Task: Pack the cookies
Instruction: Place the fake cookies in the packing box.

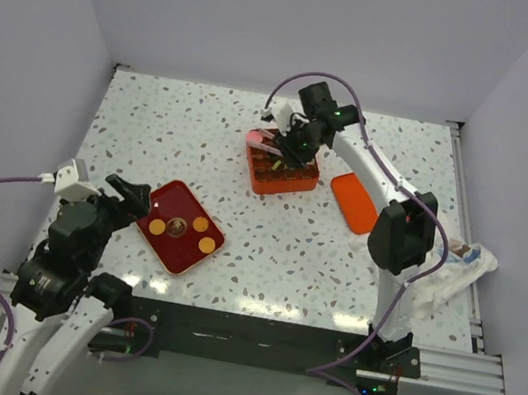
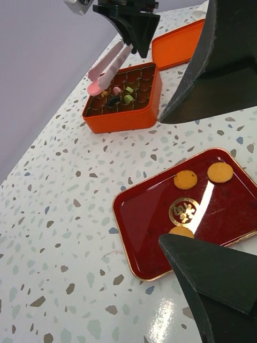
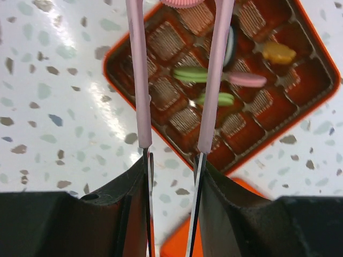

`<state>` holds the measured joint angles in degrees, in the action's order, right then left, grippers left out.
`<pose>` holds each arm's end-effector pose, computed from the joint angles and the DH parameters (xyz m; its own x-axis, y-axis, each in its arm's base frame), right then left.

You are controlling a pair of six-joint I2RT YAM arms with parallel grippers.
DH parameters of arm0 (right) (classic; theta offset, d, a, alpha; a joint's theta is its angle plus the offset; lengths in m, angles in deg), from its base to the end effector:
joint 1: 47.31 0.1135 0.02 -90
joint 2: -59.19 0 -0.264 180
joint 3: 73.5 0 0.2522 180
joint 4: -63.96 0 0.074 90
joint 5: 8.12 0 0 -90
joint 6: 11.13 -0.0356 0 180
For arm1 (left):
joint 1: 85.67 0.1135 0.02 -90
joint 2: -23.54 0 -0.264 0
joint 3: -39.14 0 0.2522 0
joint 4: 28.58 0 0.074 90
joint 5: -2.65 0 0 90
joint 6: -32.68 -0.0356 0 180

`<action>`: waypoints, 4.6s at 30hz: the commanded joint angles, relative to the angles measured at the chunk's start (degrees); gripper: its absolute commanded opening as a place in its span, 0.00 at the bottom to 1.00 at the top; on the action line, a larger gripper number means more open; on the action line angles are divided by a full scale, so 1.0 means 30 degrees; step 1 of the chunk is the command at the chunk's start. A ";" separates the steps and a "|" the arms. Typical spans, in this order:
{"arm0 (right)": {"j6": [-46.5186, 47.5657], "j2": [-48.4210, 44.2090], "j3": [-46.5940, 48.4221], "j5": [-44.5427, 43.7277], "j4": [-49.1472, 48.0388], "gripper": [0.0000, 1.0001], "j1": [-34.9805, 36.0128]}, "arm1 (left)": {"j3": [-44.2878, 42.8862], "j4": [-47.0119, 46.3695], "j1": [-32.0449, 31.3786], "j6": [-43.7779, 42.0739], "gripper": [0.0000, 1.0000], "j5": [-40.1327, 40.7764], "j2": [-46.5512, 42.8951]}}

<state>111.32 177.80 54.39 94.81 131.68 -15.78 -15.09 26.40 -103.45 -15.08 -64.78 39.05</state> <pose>0.3813 0.2433 0.2933 -0.2859 -0.7889 -0.5440 -0.9040 0.4103 -0.1199 0.0661 -0.0068 0.3119 -0.1511 -0.6034 -0.7830 -0.2302 0.7918 -0.5658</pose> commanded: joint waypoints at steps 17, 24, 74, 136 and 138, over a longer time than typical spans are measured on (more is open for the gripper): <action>0.1606 0.2505 0.2827 -0.0354 0.1702 0.10 -0.1281 | 0.0306 -0.0817 -0.0079 -0.0163 0.89 -0.0198 0.0104; 0.1636 0.2915 0.2915 -0.0501 0.1908 0.10 -0.1252 | 0.0393 -0.1052 -0.0079 -0.0163 0.89 -0.0315 0.0280; 0.0230 0.2772 0.4353 0.0260 0.2142 0.34 -0.1778 | 0.0130 -0.1110 -0.0079 -0.0369 0.89 -0.0170 0.0544; 0.0347 0.3443 0.3149 0.1081 0.2611 0.14 -0.2043 | 0.0247 -0.1286 -0.0079 -0.0222 0.89 -0.0374 0.0573; 0.0288 0.3501 0.3295 0.1081 0.2611 0.14 -0.1955 | 0.0218 -0.1286 -0.0079 -0.0222 0.89 -0.0374 0.0573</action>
<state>112.72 188.25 61.42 96.43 139.90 -22.27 -13.77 25.08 -103.45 -15.01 -65.92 40.40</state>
